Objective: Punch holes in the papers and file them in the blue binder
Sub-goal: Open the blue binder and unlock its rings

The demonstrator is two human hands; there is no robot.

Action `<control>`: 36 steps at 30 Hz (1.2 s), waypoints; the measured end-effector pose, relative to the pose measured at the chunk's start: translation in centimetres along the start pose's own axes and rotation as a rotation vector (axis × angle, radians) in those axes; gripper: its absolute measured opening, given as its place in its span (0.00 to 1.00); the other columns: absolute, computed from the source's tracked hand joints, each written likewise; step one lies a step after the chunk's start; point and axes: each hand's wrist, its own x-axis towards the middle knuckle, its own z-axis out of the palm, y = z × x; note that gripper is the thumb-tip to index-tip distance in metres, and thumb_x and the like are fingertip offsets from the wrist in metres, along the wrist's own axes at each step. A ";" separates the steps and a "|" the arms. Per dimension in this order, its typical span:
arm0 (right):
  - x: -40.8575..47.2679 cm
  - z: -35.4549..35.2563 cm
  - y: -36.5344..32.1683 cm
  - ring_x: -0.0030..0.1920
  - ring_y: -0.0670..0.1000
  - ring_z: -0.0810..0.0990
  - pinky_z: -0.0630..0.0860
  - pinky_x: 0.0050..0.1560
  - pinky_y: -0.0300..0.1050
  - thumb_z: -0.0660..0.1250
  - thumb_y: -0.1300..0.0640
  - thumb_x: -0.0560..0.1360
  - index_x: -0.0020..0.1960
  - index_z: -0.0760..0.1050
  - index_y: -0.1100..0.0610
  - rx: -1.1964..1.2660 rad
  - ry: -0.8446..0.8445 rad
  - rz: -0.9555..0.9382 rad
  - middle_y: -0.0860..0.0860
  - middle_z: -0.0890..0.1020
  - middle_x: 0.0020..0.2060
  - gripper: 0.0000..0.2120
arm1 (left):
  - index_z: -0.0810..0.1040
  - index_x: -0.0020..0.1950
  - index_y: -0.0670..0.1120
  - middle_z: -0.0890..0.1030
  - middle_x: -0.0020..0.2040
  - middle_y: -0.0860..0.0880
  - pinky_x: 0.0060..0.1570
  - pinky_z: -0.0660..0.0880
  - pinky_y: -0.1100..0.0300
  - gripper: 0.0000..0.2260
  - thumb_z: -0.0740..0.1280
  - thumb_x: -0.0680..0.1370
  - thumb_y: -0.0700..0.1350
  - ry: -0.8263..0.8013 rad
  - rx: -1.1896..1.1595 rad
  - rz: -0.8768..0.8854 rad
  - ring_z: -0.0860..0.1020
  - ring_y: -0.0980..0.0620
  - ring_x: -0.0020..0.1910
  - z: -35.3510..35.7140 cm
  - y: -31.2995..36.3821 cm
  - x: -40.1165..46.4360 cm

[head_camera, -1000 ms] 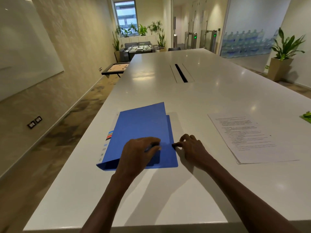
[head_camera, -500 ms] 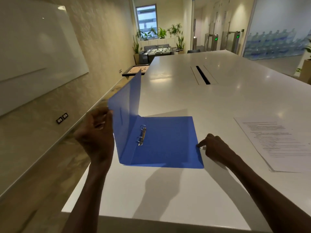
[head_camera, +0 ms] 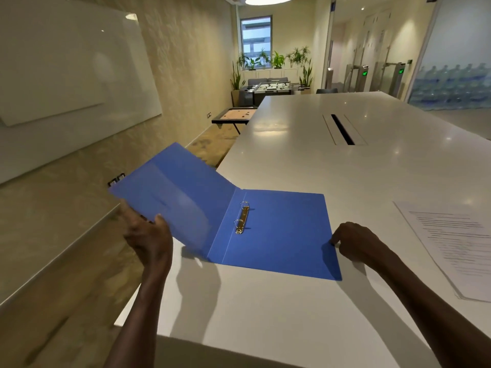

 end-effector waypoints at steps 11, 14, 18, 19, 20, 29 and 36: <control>2.5 0.4 -0.5 0.51 0.55 0.79 0.75 0.46 0.46 0.60 0.57 0.76 0.51 0.73 0.56 0.044 -0.104 0.124 0.52 0.79 0.53 0.06 | 0.62 0.74 0.42 0.50 0.74 0.25 0.73 0.51 0.42 0.39 0.77 0.69 0.48 -0.449 0.452 -0.358 0.51 0.29 0.75 2.0 -2.6 -2.9; 2.0 -0.4 -2.3 0.52 0.58 0.78 0.72 0.45 0.46 0.60 0.60 0.75 0.47 0.70 0.58 -0.072 -0.012 0.091 0.54 0.76 0.46 0.02 | 0.73 0.68 0.40 0.71 0.69 0.35 0.66 0.67 0.47 0.27 0.75 0.72 0.43 -0.533 0.279 -0.248 0.69 0.38 0.69 3.0 -1.3 -3.9; 2.2 -1.2 -7.1 0.51 0.61 0.80 0.73 0.43 0.48 0.58 0.65 0.74 0.37 0.68 0.58 0.042 0.220 0.000 0.57 0.79 0.44 0.08 | 0.81 0.58 0.40 0.83 0.54 0.44 0.50 0.72 0.64 0.13 0.71 0.74 0.36 -0.675 0.076 -0.072 0.81 0.50 0.51 5.0 0.4 -5.1; 2.9 -1.2 -8.4 0.50 0.61 0.81 0.75 0.44 0.48 0.58 0.65 0.73 0.41 0.75 0.61 0.123 0.232 -0.029 0.58 0.81 0.46 0.07 | 0.82 0.57 0.40 0.84 0.52 0.44 0.49 0.71 0.65 0.11 0.70 0.74 0.35 -0.696 0.058 -0.054 0.81 0.51 0.50 5.5 0.8 -5.4; 3.7 -1.2 -9.7 0.49 0.61 0.81 0.76 0.45 0.49 0.59 0.65 0.73 0.44 0.78 0.62 0.223 0.232 -0.063 0.59 0.83 0.46 0.09 | 0.82 0.57 0.39 0.84 0.52 0.44 0.50 0.71 0.66 0.11 0.69 0.75 0.34 -0.714 0.039 -0.041 0.81 0.51 0.51 6.1 1.1 -5.7; 6.5 0.5 -17.6 0.33 0.46 0.74 0.66 0.35 0.36 0.67 0.55 0.77 0.54 0.81 0.58 0.862 0.178 -0.239 0.53 0.82 0.40 0.09 | 0.85 0.51 0.41 0.86 0.44 0.46 0.47 0.80 0.59 0.09 0.68 0.75 0.34 -0.813 -0.115 0.008 0.84 0.52 0.44 9.2 0.1 -7.0; 8.2 2.3 -18.3 0.44 0.54 0.80 0.74 0.45 0.46 0.64 0.55 0.78 0.51 0.79 0.60 0.967 0.067 -0.121 0.58 0.83 0.47 0.09 | 0.86 0.45 0.43 0.85 0.37 0.49 0.40 0.80 0.53 0.07 0.68 0.75 0.39 -0.731 -0.075 0.081 0.82 0.53 0.37 9.9 -1.0 -7.5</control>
